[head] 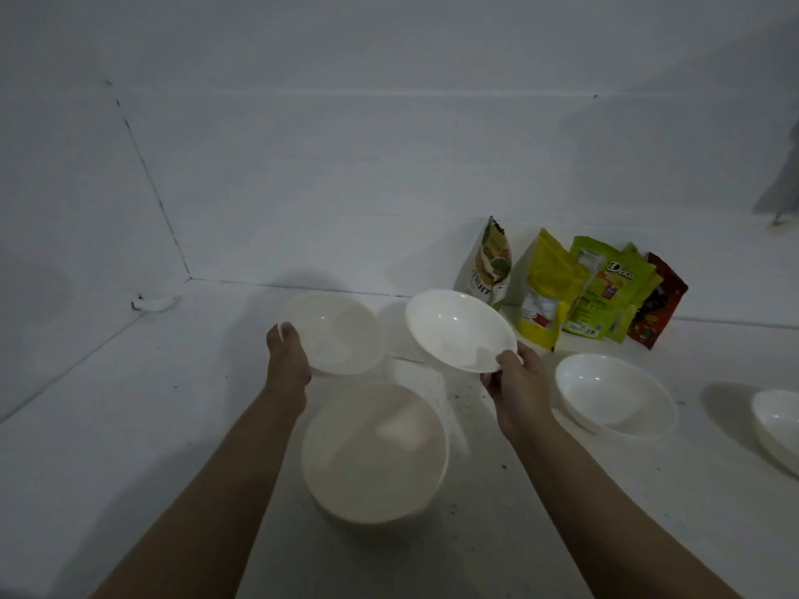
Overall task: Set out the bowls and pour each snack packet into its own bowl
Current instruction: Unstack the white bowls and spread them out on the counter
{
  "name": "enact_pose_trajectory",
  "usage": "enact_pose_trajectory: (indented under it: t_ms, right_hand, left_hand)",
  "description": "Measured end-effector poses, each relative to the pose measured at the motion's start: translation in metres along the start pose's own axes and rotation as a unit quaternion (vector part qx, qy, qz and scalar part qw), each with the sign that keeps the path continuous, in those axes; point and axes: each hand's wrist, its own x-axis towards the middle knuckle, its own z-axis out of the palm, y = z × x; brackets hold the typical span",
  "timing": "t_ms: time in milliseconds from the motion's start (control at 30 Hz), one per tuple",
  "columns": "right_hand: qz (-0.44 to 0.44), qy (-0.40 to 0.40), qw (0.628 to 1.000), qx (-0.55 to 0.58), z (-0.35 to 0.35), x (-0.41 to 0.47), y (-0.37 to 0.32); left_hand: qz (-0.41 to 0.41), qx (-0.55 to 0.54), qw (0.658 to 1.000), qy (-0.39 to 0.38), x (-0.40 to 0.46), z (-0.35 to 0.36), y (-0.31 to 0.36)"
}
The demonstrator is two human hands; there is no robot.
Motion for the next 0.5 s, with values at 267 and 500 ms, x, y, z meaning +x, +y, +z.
enact_pose_trajectory:
  t_ms: [267, 500]
  right_hand:
    - [0.065, 0.060, 0.996, 0.017, -0.005, 0.002, 0.064]
    - [0.061, 0.069, 0.995, -0.046, -0.006, -0.004, 0.083]
  left_hand:
    - [-0.075, 0.056, 0.995, 0.018, 0.037, -0.032, -0.053]
    - [-0.023, 0.134, 0.990, 0.034, 0.042, -0.044, -0.069]
